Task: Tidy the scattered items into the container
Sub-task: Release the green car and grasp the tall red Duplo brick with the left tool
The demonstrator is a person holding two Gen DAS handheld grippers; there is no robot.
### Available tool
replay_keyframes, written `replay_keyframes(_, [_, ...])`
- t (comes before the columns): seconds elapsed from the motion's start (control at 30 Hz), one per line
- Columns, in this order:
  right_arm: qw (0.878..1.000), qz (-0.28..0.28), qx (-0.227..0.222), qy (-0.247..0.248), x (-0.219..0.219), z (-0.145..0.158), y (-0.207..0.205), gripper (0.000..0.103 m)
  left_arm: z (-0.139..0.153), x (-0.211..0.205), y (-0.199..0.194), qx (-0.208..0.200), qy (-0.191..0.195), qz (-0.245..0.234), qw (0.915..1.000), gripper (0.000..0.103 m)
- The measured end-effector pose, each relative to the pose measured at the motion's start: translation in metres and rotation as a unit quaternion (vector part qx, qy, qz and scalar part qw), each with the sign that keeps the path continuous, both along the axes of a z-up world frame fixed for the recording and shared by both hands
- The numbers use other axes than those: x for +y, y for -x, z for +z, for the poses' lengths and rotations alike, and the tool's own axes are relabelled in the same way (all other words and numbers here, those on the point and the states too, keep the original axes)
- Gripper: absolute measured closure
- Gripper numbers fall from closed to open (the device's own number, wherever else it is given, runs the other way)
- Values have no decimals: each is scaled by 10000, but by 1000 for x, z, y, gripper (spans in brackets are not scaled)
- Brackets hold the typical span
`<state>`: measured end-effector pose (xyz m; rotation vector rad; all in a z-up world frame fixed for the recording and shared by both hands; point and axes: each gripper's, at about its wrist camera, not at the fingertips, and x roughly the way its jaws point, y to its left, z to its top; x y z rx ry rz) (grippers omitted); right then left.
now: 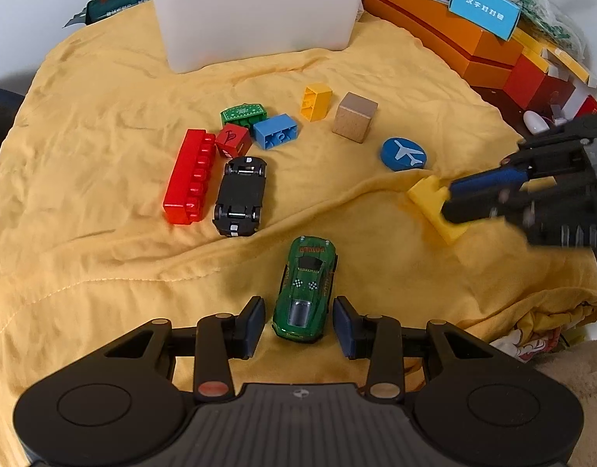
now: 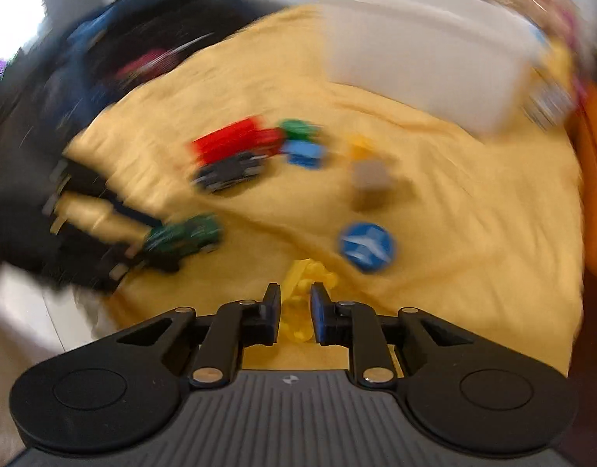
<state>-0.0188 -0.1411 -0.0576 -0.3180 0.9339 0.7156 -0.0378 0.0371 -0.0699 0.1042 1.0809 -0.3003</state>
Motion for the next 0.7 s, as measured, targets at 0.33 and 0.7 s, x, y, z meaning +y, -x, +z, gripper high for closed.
replay_keyframes(0.33, [9977, -479, 157, -460, -4, 13, 4, 62, 9, 11, -7, 36, 58, -208, 9998, 60])
replay_keyframes(0.7, [9884, -1354, 681, -90, 1, -21, -12, 57, 31, 41, -59, -504, -96, -55, 9987, 57])
